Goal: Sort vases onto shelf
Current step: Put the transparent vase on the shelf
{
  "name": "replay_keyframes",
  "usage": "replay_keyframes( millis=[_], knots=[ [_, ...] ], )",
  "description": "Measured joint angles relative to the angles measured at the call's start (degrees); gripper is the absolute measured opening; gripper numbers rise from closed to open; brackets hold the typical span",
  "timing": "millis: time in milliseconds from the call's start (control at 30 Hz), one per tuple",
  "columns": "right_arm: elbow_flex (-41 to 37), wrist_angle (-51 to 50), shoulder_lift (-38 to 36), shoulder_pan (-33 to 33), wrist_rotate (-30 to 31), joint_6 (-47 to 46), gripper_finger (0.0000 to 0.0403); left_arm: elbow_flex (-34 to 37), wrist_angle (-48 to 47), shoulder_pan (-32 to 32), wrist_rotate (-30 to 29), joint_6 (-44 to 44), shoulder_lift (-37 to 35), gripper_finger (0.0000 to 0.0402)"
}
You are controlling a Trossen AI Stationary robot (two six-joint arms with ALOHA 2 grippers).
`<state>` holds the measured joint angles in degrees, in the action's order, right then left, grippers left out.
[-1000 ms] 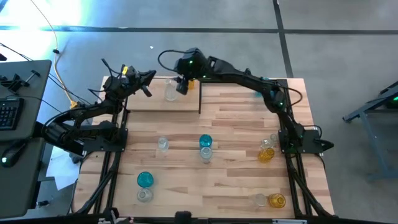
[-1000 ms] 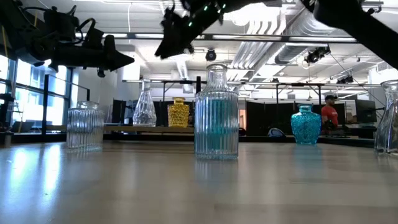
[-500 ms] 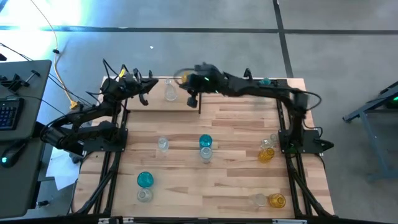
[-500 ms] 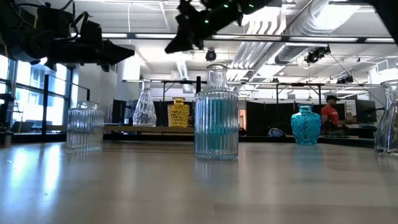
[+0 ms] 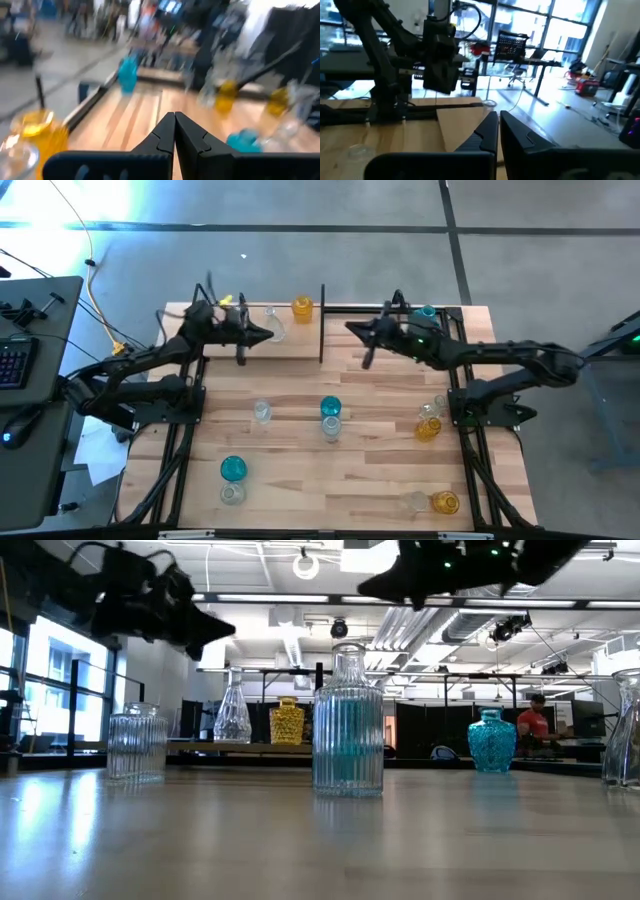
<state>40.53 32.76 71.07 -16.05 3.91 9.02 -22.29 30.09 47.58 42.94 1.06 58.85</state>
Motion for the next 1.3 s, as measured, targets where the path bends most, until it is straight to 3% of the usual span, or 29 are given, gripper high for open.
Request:
replay_keyframes(
  millis=[133, 233, 367, 533, 933, 1300],
  knots=[
    [-5.0, 2.0, -4.9, 0.1, 0.3, -0.2, 0.0000, -6.5, -22.2, -4.5, -15.1, -8.3, 0.0, 0.0000],
    [-6.8, 1.8, -6.8, 0.1, 0.3, -0.4, 0.0000, -9.8, -32.9, -7.8, -25.2, -10.6, 0.0, 0.0000],
    [-7.3, 1.8, -7.2, 0.1, -0.1, -0.6, 0.0000, -11.8, -39.2, -10.8, -33.6, -9.3, 0.1, 0.0000],
    [-7.3, 1.8, -7.1, 0.1, -1.2, -0.1, 0.0000, -11.9, -39.1, -11.7, -40.6, -5.4, 2.9, 0.0000],
    [-7.3, -0.6, -7.1, 0.1, -1.4, 0.0, 0.0000, -11.9, -29.7, -9.5, -43.5, -5.2, 12.6, 0.0000],
    [-7.3, -0.8, -7.1, 0.1, -1.4, 0.0, 0.0000, -11.9, -27.4, -5.8, -43.7, -5.8, 13.9, 0.0000]
  ],
)
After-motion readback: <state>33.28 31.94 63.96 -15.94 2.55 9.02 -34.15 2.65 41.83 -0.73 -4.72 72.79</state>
